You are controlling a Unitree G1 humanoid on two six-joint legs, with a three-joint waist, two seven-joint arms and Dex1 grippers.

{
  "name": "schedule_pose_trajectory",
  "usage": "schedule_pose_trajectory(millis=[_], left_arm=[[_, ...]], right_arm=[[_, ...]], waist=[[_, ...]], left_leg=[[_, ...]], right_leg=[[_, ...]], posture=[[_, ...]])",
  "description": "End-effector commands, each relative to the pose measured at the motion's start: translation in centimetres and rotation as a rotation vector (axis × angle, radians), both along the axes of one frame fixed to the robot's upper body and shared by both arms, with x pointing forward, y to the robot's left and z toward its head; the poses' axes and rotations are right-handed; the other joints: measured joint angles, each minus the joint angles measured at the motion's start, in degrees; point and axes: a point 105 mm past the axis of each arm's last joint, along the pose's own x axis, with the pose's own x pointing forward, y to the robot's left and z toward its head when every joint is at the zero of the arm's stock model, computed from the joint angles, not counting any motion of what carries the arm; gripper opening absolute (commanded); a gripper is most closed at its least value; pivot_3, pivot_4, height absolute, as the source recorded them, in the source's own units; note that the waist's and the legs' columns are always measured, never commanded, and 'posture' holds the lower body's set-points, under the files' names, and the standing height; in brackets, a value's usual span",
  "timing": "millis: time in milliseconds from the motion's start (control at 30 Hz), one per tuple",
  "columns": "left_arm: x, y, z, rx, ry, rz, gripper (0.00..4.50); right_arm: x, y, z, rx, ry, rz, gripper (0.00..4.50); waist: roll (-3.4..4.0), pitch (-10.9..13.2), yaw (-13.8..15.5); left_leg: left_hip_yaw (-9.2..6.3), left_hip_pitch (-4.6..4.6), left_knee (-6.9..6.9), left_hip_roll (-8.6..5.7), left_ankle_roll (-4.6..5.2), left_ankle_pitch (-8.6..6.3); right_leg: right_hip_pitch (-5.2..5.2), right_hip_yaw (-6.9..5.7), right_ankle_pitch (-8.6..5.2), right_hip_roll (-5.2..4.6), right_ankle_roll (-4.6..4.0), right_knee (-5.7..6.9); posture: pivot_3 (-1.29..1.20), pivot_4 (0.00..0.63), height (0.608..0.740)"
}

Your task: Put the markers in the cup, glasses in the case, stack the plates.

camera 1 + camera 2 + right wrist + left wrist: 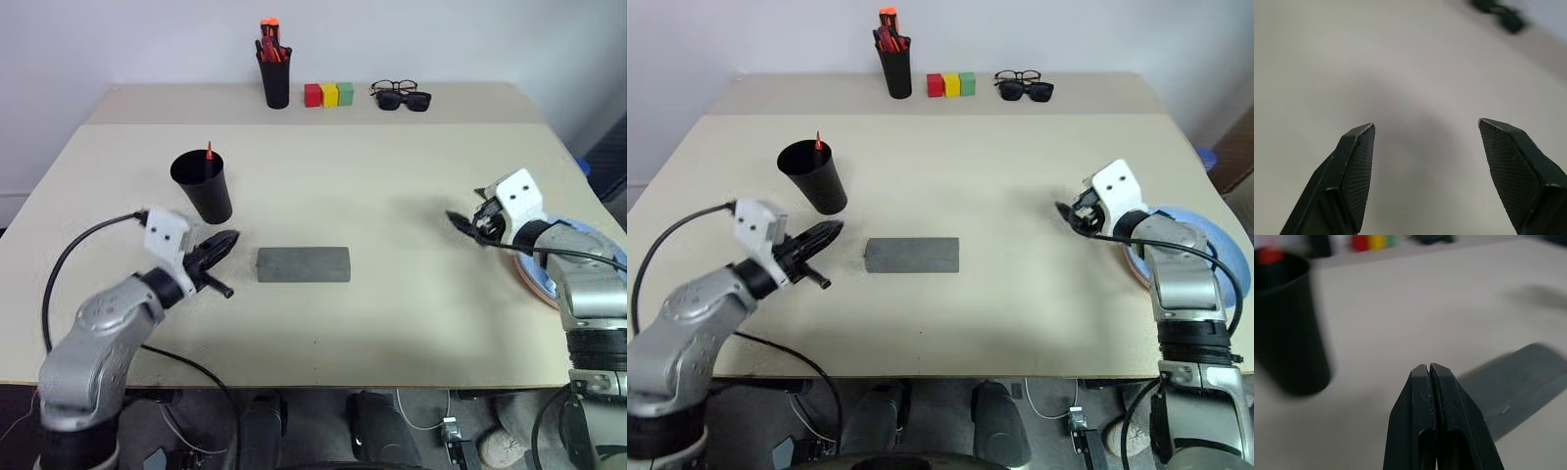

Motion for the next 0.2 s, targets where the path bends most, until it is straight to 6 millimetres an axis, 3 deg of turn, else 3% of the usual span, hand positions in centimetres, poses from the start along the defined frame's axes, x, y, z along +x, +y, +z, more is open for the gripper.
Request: schedule_pose_trajectory(millis=[33,200], left_arm=[[-1.9,1.3,0.4,0.042,-0.037,0.087,0.0],[-4.3,1.7,-0.4,0.054,-0.015,0.139,0.0]], right_arm=[[-0.8,0.9,0.9,0.08,0.001,0.109,3.43],[-1.4,2.3,0.0,0.085,0.073,0.235,3.43]], waist=[[0.01,0.0,0.0],[0.02,0.0,0.0]], left_leg=[[0.0,0.01,0.01,0.0,0.0,0.0],[0.04,0.03,0.01,0.01,0.0,-0.01]], right_leg=[[0.01,0.0,0.0,0.0,-0.01,0.01],[0.03,0.02,-0.05,0.0,-0.1,-0.02]], posture=[[0.0,0.15,0.74],[0.0,0.15,0.74]])
